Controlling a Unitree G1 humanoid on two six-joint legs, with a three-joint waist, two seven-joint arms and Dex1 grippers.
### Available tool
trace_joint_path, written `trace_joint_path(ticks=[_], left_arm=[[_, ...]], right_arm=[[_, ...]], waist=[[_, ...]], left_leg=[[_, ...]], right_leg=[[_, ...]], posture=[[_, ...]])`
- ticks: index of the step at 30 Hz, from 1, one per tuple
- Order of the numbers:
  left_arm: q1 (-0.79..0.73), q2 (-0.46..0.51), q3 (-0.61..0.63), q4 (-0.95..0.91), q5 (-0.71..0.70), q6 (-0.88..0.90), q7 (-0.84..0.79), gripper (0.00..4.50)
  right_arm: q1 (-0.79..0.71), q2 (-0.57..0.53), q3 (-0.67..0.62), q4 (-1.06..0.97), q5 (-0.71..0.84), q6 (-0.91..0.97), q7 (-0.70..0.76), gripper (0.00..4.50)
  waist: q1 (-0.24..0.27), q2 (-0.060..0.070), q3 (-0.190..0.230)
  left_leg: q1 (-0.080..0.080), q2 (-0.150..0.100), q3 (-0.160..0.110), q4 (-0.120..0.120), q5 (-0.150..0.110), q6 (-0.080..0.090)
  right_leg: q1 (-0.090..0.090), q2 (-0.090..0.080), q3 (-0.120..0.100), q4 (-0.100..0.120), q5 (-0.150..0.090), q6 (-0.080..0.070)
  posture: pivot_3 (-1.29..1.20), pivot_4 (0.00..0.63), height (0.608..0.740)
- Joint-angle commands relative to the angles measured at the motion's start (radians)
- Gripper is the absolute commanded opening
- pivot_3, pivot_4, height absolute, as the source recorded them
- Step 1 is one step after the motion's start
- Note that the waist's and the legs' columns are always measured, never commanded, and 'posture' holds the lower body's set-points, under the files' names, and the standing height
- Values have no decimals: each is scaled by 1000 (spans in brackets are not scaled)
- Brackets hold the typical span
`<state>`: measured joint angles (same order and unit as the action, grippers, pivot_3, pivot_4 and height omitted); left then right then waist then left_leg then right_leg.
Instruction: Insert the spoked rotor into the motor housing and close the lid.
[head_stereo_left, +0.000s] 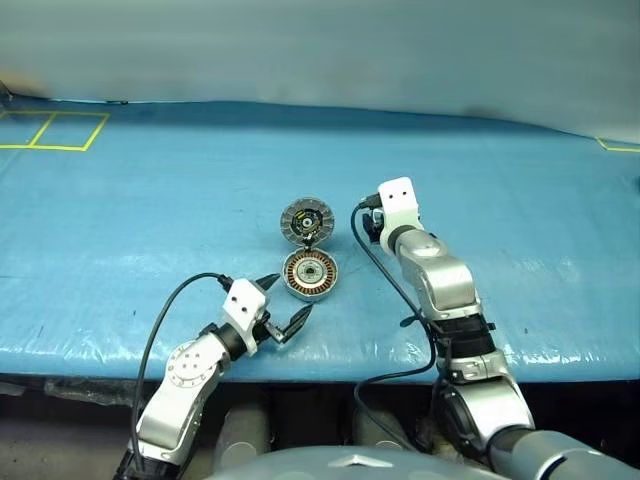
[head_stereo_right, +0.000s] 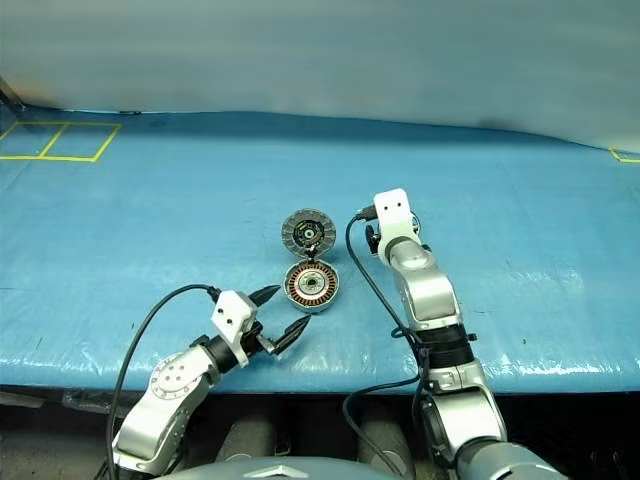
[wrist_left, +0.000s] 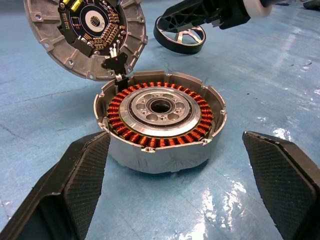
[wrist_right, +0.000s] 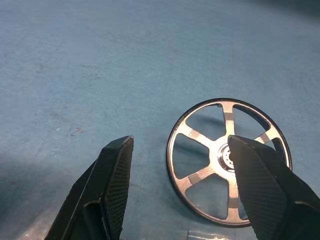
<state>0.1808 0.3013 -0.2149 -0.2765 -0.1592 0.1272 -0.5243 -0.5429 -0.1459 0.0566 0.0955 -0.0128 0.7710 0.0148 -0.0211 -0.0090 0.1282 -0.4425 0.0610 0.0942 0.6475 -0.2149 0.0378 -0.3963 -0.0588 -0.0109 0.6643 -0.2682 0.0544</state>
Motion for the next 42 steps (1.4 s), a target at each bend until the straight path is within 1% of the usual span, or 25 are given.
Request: trace_joint_path(ticks=[1, 5, 16, 23, 28, 31, 33, 34, 35, 36, 38, 42], left_arm=[[3, -2, -4, -42, 2, -17, 2, 4500], [8, -1, -4, -43, 3, -17, 2, 4500], [0, -1, -8, -28, 6, -24, -4, 4500], [-5, 0, -11, -25, 7, -25, -7, 4500], [-5, 0, -9, -23, 7, -26, -6, 4500], [-2, -2, -8, -24, 6, -25, -3, 4500], [-1, -2, -8, -24, 6, -25, -2, 4500], [0, -3, -8, -24, 6, -25, -2, 4500], [0, -3, -8, -24, 6, -25, -1, 4500], [0, -3, -7, -23, 6, -25, -1, 4500], [0, -4, -7, -22, 5, -25, -1, 4500], [-2, -4, -6, -20, 5, -24, -1, 4500]], right_arm=[[-45, -8, -50, 39, -14, -54, -36, 3150], [-63, -7, -78, 79, -6, -66, -44, 3150], [-53, 1, -89, 117, -7, -61, -48, 3150], [-61, 15, -97, 178, -8, -71, -64, 3150], [-72, 22, -112, 233, 8, -76, -51, 3150], [-74, 25, -113, 242, 16, -73, -41, 2534], [-70, 25, -108, 236, 18, -66, -32, 1880], [-68, 25, -105, 233, 18, -63, -29, 1681], [-67, 25, -105, 231, 17, -62, -28, 1598], [-63, 25, -104, 225, 18, -57, -25, 1422], [-52, 28, -102, 203, 22, -43, -17, 1382], [-26, 28, -88, 135, 21, -9, -5, 1361]], waist=[[0, 0, 0], [-1, 0, 0], [-3, 0, 0], [-3, 0, 0], [-4, 0, 0], [-5, 0, 0], [-6, 0, 0], [-7, 0, 0], [-9, 0, 0], [-12, 0, 0], [-15, 0, 0], [-15, 0, 0]], left_leg=[[0, 0, 0, 0, 0, 0], [0, 0, 0, 0, 0, 0], [0, 0, 1, 0, 0, 0], [0, 0, 1, 0, 0, 0], [1, 0, 1, 0, 0, 0], [2, 0, 1, 0, 0, 0], [3, 0, 1, 0, 0, 0], [3, 1, 1, 0, 0, 0], [5, 1, 1, 0, 0, 0], [7, 1, 2, 0, 0, 0], [11, 1, 2, 0, 0, 0], [11, 1, 2, 0, 0, 0]], right_leg=[[0, 0, 0, 0, 0, 0], [0, 0, 0, 0, 0, 0], [0, 0, 0, 0, 0, 0], [0, 0, 1, 1, 0, 0], [1, 0, 1, 1, 0, 0], [1, 0, 1, 1, 0, 0], [2, 0, 1, 1, 0, 0], [3, 0, 1, 1, 0, 0], [3, 0, 1, 1, 0, 0], [4, 0, 2, 1, 0, 0], [5, 0, 2, 1, 0, -1], [5, -1, 2, 1, -1, -2]], posture=[[0, 150, 740], [0, 150, 740], [0, 150, 740], [0, 150, 740], [0, 150, 740], [0, 150, 740], [0, 150, 740], [0, 150, 740], [0, 150, 740], [0, 150, 740], [0, 150, 740], [0, 150, 740]])
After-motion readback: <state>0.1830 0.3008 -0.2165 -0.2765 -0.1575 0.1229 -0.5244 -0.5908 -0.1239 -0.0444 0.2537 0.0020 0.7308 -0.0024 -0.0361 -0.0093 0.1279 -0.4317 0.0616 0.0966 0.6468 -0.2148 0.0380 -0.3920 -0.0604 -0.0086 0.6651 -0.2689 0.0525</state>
